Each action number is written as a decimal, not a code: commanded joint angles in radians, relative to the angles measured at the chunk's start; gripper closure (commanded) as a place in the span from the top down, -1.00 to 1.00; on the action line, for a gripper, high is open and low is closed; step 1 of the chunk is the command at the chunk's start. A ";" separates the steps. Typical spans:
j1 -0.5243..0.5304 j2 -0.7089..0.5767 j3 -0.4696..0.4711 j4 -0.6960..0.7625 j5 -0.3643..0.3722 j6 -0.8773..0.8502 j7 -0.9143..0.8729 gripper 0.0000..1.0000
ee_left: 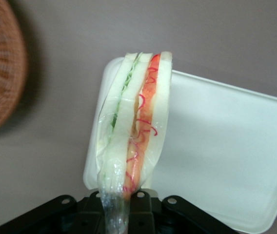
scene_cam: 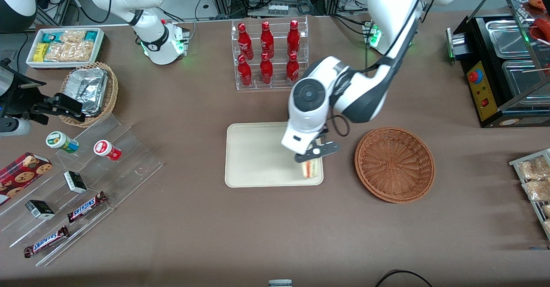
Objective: Place sandwich from basket to tray
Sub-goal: 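Lower the held sandwich onto the cream tray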
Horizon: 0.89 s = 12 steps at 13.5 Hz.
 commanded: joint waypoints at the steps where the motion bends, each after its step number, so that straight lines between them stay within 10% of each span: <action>1: -0.048 0.062 -0.005 0.055 0.000 -0.003 0.005 -1.00; 12: -0.111 0.204 -0.002 0.049 0.038 0.107 0.034 -1.00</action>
